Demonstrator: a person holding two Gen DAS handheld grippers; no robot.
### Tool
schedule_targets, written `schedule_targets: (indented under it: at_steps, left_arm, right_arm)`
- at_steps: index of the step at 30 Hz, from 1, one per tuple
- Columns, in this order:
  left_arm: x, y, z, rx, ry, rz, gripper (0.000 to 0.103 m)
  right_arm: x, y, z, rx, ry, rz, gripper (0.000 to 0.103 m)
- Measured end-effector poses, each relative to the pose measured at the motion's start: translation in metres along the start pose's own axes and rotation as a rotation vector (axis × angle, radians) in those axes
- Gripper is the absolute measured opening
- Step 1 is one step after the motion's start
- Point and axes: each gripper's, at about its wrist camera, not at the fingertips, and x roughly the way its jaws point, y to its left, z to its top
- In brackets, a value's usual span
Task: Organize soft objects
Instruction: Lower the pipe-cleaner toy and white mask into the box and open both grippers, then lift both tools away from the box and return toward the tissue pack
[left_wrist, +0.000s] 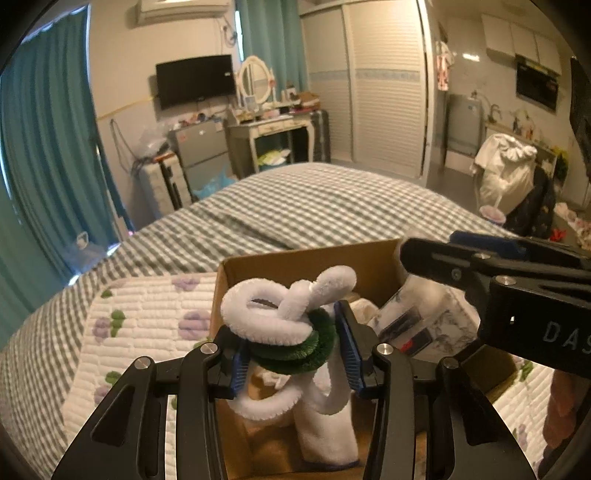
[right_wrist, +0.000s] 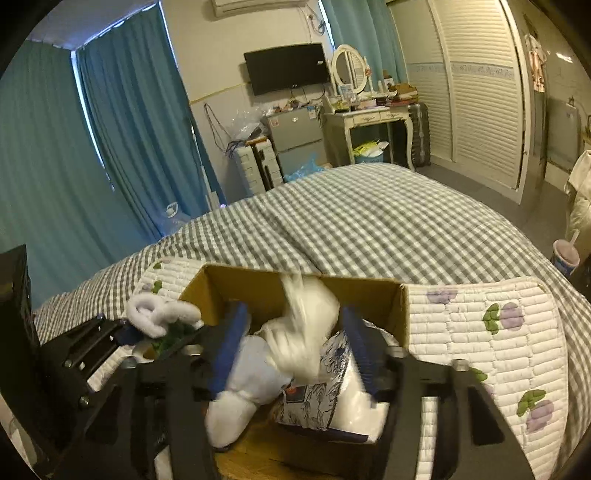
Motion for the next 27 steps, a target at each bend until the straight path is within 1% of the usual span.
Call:
schedule_targets:
  at_steps: [1, 2, 3, 4, 6, 8, 10, 11, 12, 14, 16, 20, 21, 23, 25, 27]
  left_arm:
    - [-0.003, 0.0, 0.001, -0.002, 0.0, 0.008, 0.053]
    - [-0.008, -0.001, 0.003, -0.007, -0.009, 0.013, 0.069]
    - [-0.017, 0.0, 0.004, -0.016, -0.029, 0.011, 0.08]
    - [-0.026, 0.001, 0.007, -0.023, -0.054, 0.007, 0.081]
    - [-0.044, 0.003, 0.013, -0.031, -0.078, 0.01, 0.081]
    - [-0.068, 0.005, 0.024, -0.033, -0.099, 0.032, 0.081]
    - [-0.096, 0.006, 0.035, -0.04, -0.135, 0.044, 0.081]
    - [-0.113, 0.008, 0.04, -0.042, -0.154, 0.043, 0.083]
    - [-0.128, 0.01, 0.044, -0.044, -0.17, 0.043, 0.092]
    - [-0.165, 0.012, 0.05, -0.047, -0.227, 0.057, 0.103]
    - [-0.196, 0.015, 0.053, -0.038, -0.279, 0.072, 0.103]
    - [-0.247, 0.023, 0.057, -0.032, -0.323, 0.085, 0.103]
    - [-0.258, 0.026, 0.057, -0.031, -0.334, 0.09, 0.103]
    - [-0.276, 0.028, 0.053, -0.03, -0.35, 0.095, 0.103]
    - [-0.29, 0.03, 0.046, -0.031, -0.36, 0.096, 0.103]
    - [-0.296, 0.028, 0.037, -0.03, -0.361, 0.095, 0.103]
  right_arm:
    - [-0.006, 0.0, 0.002, 0.0, -0.017, -0.014, 0.062]
    - [-0.011, 0.0, 0.004, 0.0, -0.028, -0.02, 0.062]
    - [-0.02, 0.0, 0.007, 0.007, -0.039, -0.026, 0.062]
    - [-0.027, 0.001, 0.01, 0.009, -0.044, -0.027, 0.062]
    - [-0.047, 0.005, 0.017, 0.007, -0.061, -0.037, 0.062]
    - [-0.074, 0.011, 0.025, -0.01, -0.086, -0.061, 0.062]
    - [-0.111, 0.021, 0.035, -0.041, -0.124, -0.098, 0.062]
    - [-0.125, 0.025, 0.038, -0.055, -0.138, -0.114, 0.062]
    - [-0.143, 0.03, 0.041, -0.07, -0.155, -0.135, 0.063]
    - [-0.178, 0.038, 0.046, -0.085, -0.181, -0.162, 0.068]
    - [-0.215, 0.047, 0.049, -0.086, -0.209, -0.167, 0.072]
    - [-0.278, 0.062, 0.047, -0.091, -0.273, -0.182, 0.073]
    - [-0.291, 0.067, 0.044, -0.096, -0.283, -0.178, 0.075]
    - [-0.318, 0.076, 0.036, -0.104, -0.304, -0.184, 0.086]
    - [-0.334, 0.084, 0.026, -0.121, -0.315, -0.196, 0.093]
    - [-0.341, 0.091, 0.012, -0.15, -0.301, -0.201, 0.096]
